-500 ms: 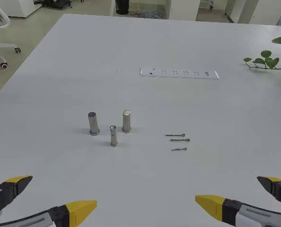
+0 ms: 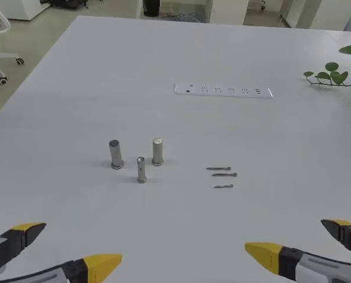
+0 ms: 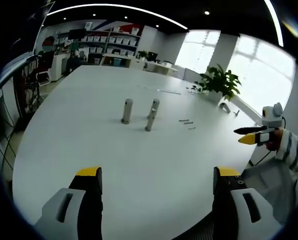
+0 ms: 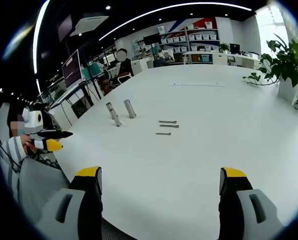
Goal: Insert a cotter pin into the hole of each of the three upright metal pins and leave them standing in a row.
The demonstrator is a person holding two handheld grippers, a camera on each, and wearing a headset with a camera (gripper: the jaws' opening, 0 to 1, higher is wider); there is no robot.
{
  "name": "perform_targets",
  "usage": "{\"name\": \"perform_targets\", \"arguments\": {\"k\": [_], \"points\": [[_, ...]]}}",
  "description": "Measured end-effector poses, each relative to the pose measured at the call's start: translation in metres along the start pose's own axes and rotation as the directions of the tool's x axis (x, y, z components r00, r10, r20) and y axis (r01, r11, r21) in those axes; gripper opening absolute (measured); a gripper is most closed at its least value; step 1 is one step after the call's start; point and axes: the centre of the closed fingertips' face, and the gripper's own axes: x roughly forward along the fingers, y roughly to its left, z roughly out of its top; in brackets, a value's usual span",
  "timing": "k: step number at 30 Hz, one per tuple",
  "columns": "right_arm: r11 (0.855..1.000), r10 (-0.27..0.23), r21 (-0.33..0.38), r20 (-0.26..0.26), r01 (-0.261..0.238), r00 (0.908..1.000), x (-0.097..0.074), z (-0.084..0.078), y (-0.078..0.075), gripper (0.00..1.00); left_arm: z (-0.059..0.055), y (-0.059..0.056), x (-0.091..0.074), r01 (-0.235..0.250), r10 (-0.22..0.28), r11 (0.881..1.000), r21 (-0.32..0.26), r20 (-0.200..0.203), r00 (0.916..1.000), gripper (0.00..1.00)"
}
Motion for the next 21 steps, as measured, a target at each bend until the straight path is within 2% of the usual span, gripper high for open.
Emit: {"name": "perform_targets", "arguments": {"k": [12,14,16,21], "points": [[1.000,-0.005,-0.004,0.000,0.005,1.0000,-0.0004,0.0017,0.0001,0.96,0.0007,0.0018,0.0013,-0.002,0.002,1.000,0.026,0.003,1.0000,0.93],[1.000,-0.002,-0.018,-0.002,0.002,1.0000,-0.0002,0.0024,0.0012,0.96,0.0010,0.0002,0.0012,0.004,-0.004,0.999,0.044,0.003,1.0000,0.93],[0.999,0.001,-0.046,-0.001,-0.001,1.0000,-0.0005,0.0037,0.0022,0.96,0.0052,-0.0031,0.0004,0.009,-0.011,0.996,0.089,0.023,0.9997,0.93],[0.998,0.007,-0.057,-0.024,-0.008,0.9997,0.0004,0.0008,0.0038,0.96,0.0056,-0.0043,0.0009,0.013,-0.015,0.996,0.091,0.015,0.9998,0.95]]}}
